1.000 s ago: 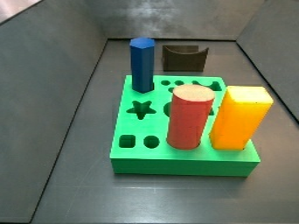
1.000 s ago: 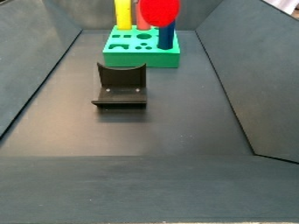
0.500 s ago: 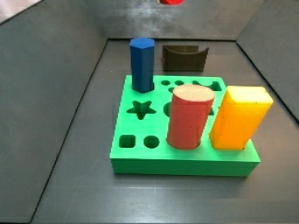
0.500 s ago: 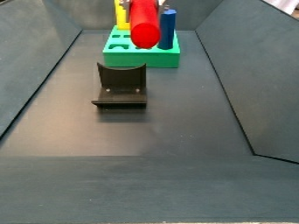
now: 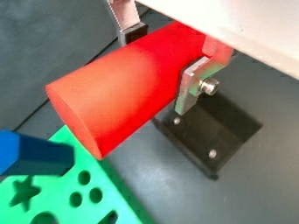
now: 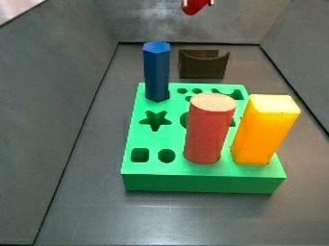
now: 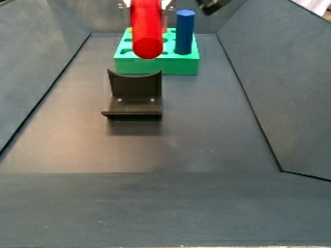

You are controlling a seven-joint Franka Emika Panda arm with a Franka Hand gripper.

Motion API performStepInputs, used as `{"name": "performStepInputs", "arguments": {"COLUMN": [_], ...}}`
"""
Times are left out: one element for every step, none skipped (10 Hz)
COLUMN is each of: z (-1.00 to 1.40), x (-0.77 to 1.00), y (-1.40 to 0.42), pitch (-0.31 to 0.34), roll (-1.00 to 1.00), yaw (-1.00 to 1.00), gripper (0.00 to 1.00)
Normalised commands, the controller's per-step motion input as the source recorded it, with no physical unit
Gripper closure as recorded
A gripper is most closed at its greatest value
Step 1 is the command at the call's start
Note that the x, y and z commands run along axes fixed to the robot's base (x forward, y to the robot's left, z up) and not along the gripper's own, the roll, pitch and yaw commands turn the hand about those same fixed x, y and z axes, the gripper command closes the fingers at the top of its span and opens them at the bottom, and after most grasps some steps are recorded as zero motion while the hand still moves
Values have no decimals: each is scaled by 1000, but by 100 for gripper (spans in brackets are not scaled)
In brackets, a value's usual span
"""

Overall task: Pick up the round object. Move up. Place the round object on the fixture. Regrasp the round object. Move to above the board. Insert the round object.
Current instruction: Place the round object on the fixture.

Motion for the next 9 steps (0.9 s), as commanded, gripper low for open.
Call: {"name": "performStepInputs", "arguments": {"z": [-24, -19, -20, -18, -12, -1000, -1000, -1000, -1000], "x": [447, 362, 296, 207, 161, 123, 122, 143, 153], "y": [45, 46, 50, 47, 35, 135, 137, 138, 135], "pitch": [143, 100, 73, 49, 41, 166, 153, 190, 195], "roll": [-920, -703, -536, -317, -243, -1000, -1000, -991, -891], "yaw": [-178, -170, -163, -145, -132, -63, -69, -112, -125], "gripper": [100, 100, 100, 100, 100, 100, 100, 100, 100]}}
